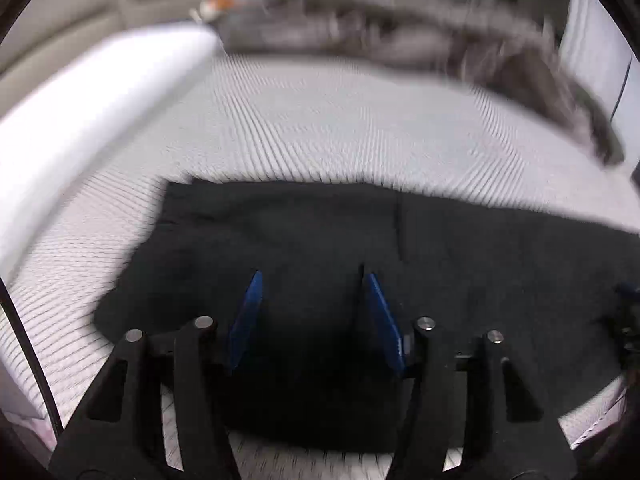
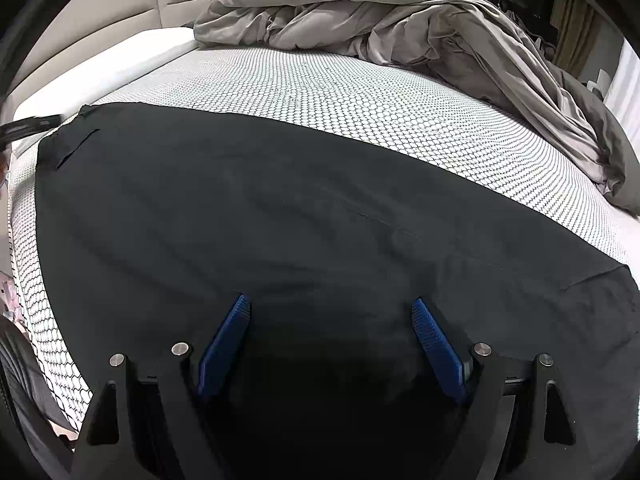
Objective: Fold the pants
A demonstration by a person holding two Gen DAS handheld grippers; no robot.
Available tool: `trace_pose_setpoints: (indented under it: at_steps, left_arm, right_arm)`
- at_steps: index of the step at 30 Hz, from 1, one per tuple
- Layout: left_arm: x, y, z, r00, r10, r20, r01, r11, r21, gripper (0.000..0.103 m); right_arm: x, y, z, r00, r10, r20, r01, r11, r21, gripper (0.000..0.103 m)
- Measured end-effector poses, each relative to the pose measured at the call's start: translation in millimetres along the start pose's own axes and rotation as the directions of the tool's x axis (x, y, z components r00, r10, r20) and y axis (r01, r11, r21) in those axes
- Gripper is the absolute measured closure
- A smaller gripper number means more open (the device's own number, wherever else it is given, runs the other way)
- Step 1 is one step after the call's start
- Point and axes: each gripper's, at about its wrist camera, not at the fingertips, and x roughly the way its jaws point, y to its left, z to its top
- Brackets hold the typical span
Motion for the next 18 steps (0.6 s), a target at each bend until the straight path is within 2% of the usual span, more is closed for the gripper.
trace_pose_setpoints:
  at_steps: [1,3,4,5,6,7,10,11,13,15,16,17,18]
  left_arm:
    - [16.7,2.5,-1.3,0.998,0.044,-0.033,-0.044,0.999,-0.001,0.055]
    - [15.7,10.8,-5.4,1.000,0.012,0.001,-0.012,0.999,-0.034,0.055]
    - [12.0,18.9,-4.9,0.999,0.030,0.014,-0.029,0.998,-0.056,0.056]
    - [9.6,28.5,-3.7,0.992,0.119,0.030,-0.116,0.990,-0.080,0.056]
    - [10.6,36.6,-1.3,0.985,0.167,0.032,-0.164,0.982,-0.089,0.065]
    - [11.5,44.0,0.3,0.985,0.169,0.025,-0.165,0.979,-0.119,0.074]
    - [4.3,42.5,4.9,0.987,0.156,0.042,-0.146,0.973,-0.178,0.074]
    - [-2.0,29.8,7.5,0.989,0.130,0.068,-0.119,0.981,-0.154,0.074]
    - [-12.2,6.6,8.0,0.994,0.034,0.101,-0.026,0.996,-0.080,0.071]
    - [-7.8,-15.1,14.0,0.996,-0.023,0.085,0.023,1.000,-0.002,0.066]
    - [3.0,-25.7,16.6,0.998,0.001,0.058,-0.003,1.000,0.026,0.066]
    - [14.0,-32.9,16.8,0.998,0.061,0.027,-0.062,0.998,0.033,0.066]
    - [29.1,-31.1,18.9,0.980,0.199,-0.002,-0.199,0.980,0.025,0.063]
  right_arm:
    - [-0.5,-0.6,-0.7,1.000,0.004,0.002,-0.004,1.000,0.001,0.018]
    - [-1.2,-2.2,-2.1,1.000,0.009,0.002,-0.009,1.000,0.001,0.018]
    - [-1.7,-2.7,-2.8,1.000,0.010,0.004,-0.010,1.000,0.002,0.018]
    - [-2.5,-2.7,-3.9,1.000,0.009,0.003,-0.009,1.000,0.002,0.018]
    - [-3.0,-2.5,-4.8,1.000,0.006,0.004,-0.006,1.000,0.002,0.018]
    - [-3.4,-1.7,-5.6,1.000,0.003,0.005,-0.003,1.000,-0.001,0.018]
    - [-4.0,0.4,-7.3,1.000,-0.008,0.011,0.008,1.000,-0.010,0.018]
    - [-5.2,0.8,-8.5,1.000,-0.007,0.010,0.007,1.000,-0.008,0.018]
    - [-4.7,-0.3,-7.7,1.000,-0.003,0.007,0.003,1.000,-0.002,0.018]
    - [-2.6,-0.6,-6.0,1.000,-0.007,0.004,0.007,1.000,-0.002,0.018]
    - [-2.5,-0.1,-5.8,1.000,-0.009,0.005,0.009,1.000,-0.003,0.018]
    - [-2.1,0.0,-5.6,1.000,-0.010,0.004,0.010,1.000,-0.003,0.018]
    - [-1.1,-0.5,-4.8,1.000,-0.009,0.004,0.009,1.000,-0.003,0.018]
